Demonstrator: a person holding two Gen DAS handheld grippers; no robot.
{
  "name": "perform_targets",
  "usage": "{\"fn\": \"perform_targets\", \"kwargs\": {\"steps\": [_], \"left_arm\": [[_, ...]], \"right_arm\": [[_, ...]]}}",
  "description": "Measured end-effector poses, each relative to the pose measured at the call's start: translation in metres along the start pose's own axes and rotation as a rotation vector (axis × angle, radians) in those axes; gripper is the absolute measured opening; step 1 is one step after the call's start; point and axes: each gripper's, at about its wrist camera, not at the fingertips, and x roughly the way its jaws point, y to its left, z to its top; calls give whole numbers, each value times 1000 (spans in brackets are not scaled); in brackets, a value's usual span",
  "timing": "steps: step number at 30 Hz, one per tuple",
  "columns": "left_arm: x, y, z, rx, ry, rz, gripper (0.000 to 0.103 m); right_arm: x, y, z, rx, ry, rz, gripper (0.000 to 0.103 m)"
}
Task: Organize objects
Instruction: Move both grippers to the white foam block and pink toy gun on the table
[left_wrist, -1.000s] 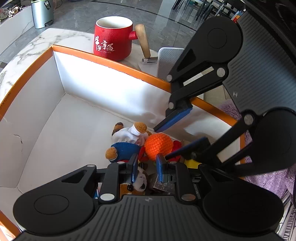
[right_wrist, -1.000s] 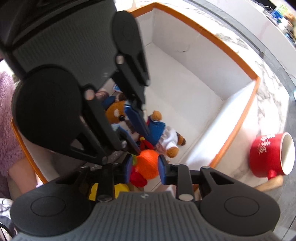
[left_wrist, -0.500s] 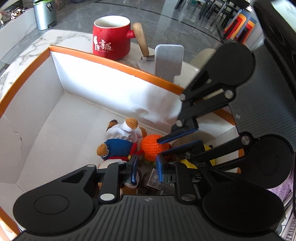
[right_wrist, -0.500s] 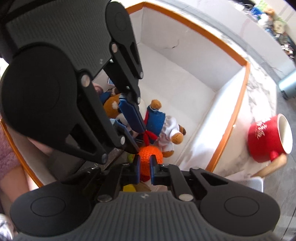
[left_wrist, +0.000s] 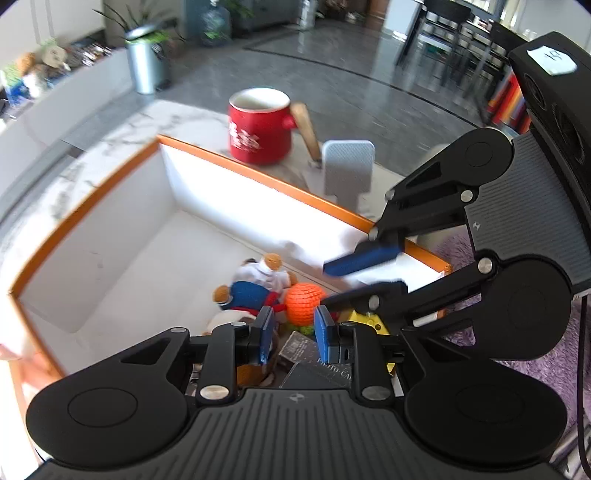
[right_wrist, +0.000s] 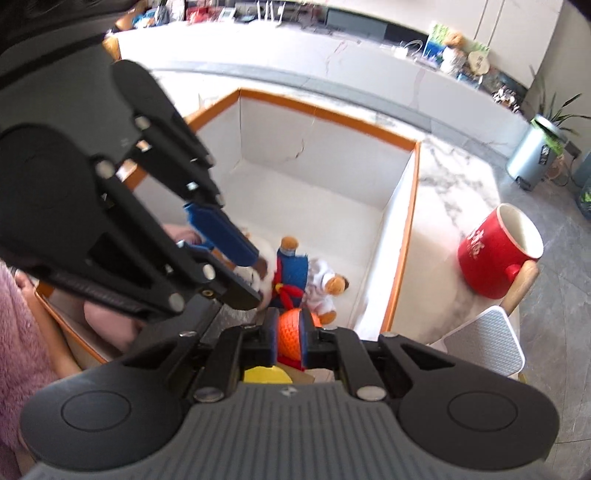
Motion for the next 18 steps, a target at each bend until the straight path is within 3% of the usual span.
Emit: {"fn": "perform_targets", "kwargs": {"steps": [1, 8, 10, 18], "left_arm": [[-4, -2, -2, -8, -17, 15, 27], [-37, -1, -18, -55, -101, 132, 27], [-47, 5, -23, -77, -105, 149, 28], [-79, 37, -47, -173, -117, 222, 28]], "right_arm": [[17, 1, -2, 17, -20, -1, 30], [4, 13, 1, -2, -192, 28, 33], [2, 19, 7, -17, -201, 33, 38], [9, 40, 46, -59, -201, 68, 38]]}}
